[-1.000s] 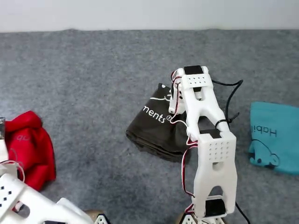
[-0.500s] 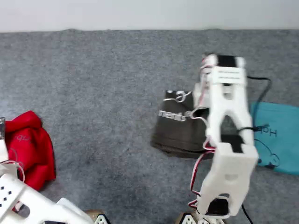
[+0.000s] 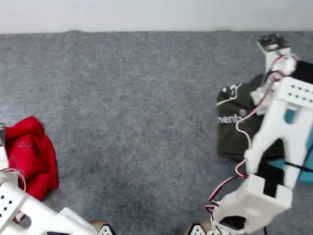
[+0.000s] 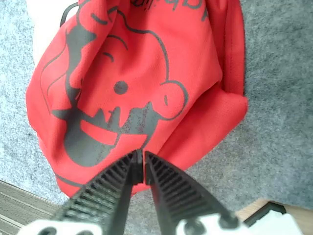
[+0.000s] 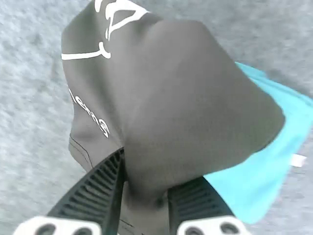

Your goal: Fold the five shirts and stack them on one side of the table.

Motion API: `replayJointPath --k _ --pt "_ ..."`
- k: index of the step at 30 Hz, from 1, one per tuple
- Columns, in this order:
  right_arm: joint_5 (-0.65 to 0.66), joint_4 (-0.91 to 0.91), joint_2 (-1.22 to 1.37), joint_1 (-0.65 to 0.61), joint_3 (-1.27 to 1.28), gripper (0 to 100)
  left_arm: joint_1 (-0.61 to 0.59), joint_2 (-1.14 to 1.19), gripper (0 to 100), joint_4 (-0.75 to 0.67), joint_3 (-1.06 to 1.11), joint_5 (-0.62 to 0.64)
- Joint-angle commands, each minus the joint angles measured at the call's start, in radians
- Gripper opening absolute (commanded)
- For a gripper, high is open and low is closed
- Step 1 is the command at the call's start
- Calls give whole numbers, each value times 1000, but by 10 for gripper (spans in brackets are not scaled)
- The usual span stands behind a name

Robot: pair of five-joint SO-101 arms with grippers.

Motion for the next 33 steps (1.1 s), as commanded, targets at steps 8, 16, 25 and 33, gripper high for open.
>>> replayJointPath --k 8,16,25,33 --pt "229 42 -122 182 -12 9 0 -17 15 -21 -5 -8" --pt "275 41 -140 248 -17 9 0 -17 15 -18 -5 -6" --pt "275 -54 -27 302 -17 9 0 -17 15 -15 -5 -6" --pt "275 -252 145 348 -17 9 -2 -17 15 -15 -5 -6"
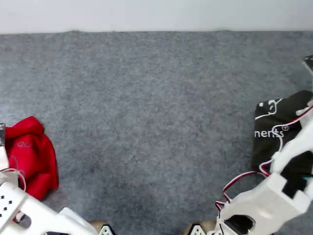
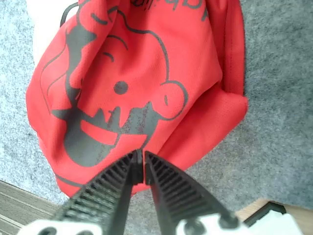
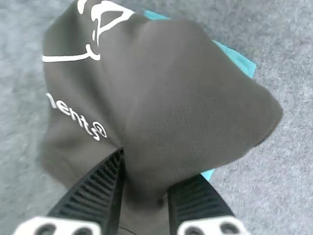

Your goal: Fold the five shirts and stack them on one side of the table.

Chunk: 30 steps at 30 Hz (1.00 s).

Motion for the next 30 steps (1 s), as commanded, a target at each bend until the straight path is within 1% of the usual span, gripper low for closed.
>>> replayJointPath --k 1,5,9,11,15,16,21,25,26,27,30 --pt "6 -91 42 30 -17 9 -2 -17 15 -15 -5 -6" --pt "6 -168 114 44 -17 9 -2 -17 15 -15 -5 -6" --pt "8 -188 150 59 -18 20 -2 -17 15 -15 -5 -6" --pt "8 -188 159 59 -18 72 -2 -17 15 -15 -5 -6" --pt "6 -188 154 74 -20 215 -2 -17 15 -15 -5 -6" --pt "5 -186 148 76 -28 230 -2 -17 15 -15 -5 -6" --pt "3 -137 88 101 -140 232 -2 -17 15 -15 -5 -6" --pt "2 -50 58 94 -164 226 -2 -17 15 -15 -5 -6" --pt "2 -30 58 88 -163 206 -2 -17 15 -15 -5 -6" --pt "3 -13 62 81 -160 171 -2 -17 15 -15 -4 -6" --pt "5 15 108 71 -160 0 -2 -17 15 -15 -4 -6"
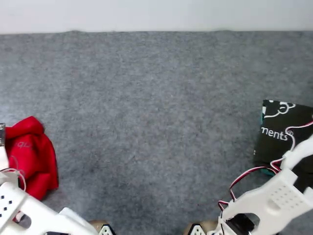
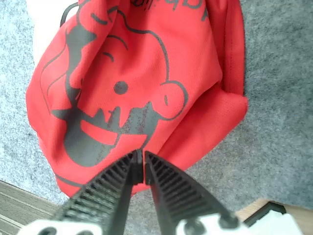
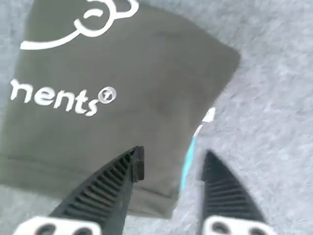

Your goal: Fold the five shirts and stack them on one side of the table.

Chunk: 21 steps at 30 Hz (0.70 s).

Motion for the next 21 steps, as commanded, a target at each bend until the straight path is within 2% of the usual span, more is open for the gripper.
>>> replayJointPath --k 1,2,5,14,21 --pt "5 24 12 -13 -41 14 -2 -17 15 -14 -4 -6" --pt "5 24 35 -2 -41 42 -2 -17 15 -14 -4 -6" --pt "6 12 114 28 -46 4 -2 -17 15 -14 -4 -6" --pt "6 24 278 79 -52 9 -2 -17 15 -2 -4 -6" --pt "5 237 150 85 -195 9 -2 -17 15 0 -5 -6"
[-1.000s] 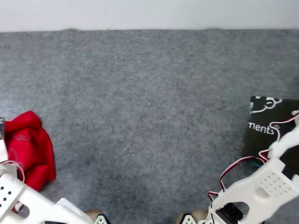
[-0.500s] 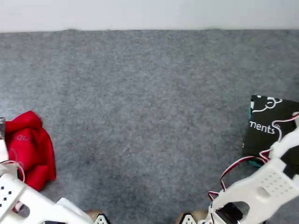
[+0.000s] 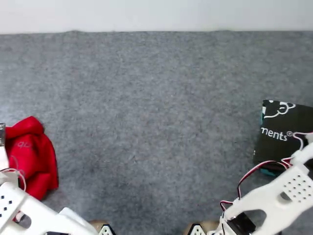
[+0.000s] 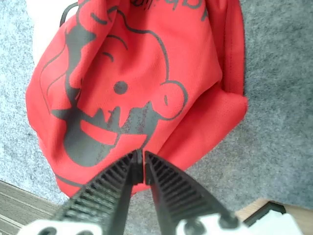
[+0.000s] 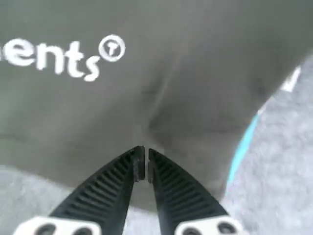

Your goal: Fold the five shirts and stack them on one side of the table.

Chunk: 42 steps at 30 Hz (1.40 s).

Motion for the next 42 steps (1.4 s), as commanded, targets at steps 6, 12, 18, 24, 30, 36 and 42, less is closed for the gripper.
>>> replayJointPath --k 6,12,18,24,30,36,42 --pt "2 67 -203 25 -75 9 -2 -18 15 0 -15 -5" --pt "-164 68 -346 16 -58 9 0 -17 15 -6 -13 -5" --pt "-175 68 -598 -50 219 9 14 -9 64 -21 -5 -77" --pt "-176 67 -918 -157 620 9 15 -6 217 -8 -4 -273" --pt "-176 64 -1161 -268 896 9 97 -6 228 -18 131 -448" --pt "-176 64 -1276 -288 991 9 150 -6 228 -190 288 -453" --pt "-176 65 -1334 -285 1020 9 158 -6 227 -365 403 -454"
